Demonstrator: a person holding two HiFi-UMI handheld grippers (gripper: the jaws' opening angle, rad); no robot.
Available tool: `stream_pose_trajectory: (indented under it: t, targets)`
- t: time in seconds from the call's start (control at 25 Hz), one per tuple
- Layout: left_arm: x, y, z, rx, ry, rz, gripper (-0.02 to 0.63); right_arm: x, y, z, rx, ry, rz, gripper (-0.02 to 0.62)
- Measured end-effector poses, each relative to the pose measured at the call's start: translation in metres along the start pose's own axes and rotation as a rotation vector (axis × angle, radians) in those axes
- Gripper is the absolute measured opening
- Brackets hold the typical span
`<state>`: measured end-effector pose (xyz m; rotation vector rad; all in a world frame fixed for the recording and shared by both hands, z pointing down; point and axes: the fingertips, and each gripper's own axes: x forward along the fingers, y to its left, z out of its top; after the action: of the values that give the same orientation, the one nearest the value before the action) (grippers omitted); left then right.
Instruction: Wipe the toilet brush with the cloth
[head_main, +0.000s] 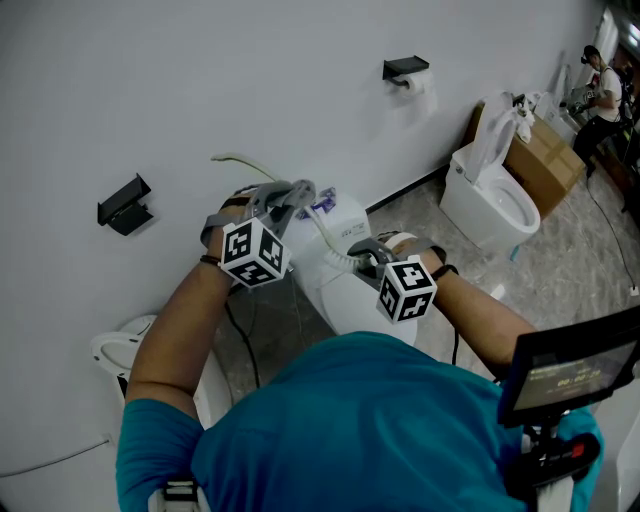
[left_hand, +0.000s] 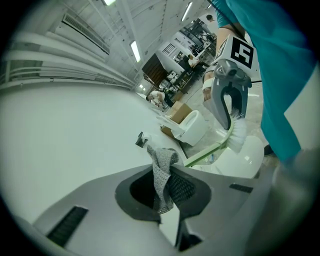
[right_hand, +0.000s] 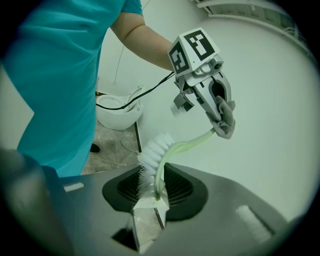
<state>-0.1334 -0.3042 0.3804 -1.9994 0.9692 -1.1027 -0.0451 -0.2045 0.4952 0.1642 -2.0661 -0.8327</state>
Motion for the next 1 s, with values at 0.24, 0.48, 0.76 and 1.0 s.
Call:
stream_pose_trajectory:
  t: [0.24, 0.48, 0.76, 1.0]
  targets:
    - [-0.003, 0.013, -0.010, -0.008, 0.020, 0.029, 0.038, -0.001, -0.001, 0.000, -0.005, 0.001, -0.011, 0.100]
    - [-0.007, 0.025, -0.019, -0.017, 0.037, 0.053, 0.038, -0.002, 0.000, 0.000, -0.009, -0.004, -0.017, 0.100]
    - [-0.012, 0.041, -0.032, -0.018, 0.065, 0.085, 0.038, -0.003, -0.001, 0.000, -0.020, -0.001, -0.028, 0.100]
    - [-0.013, 0.054, -0.039, -0.012, 0.090, 0.107, 0.038, -0.004, 0.000, 0.000, -0.039, 0.002, -0.036, 0.100]
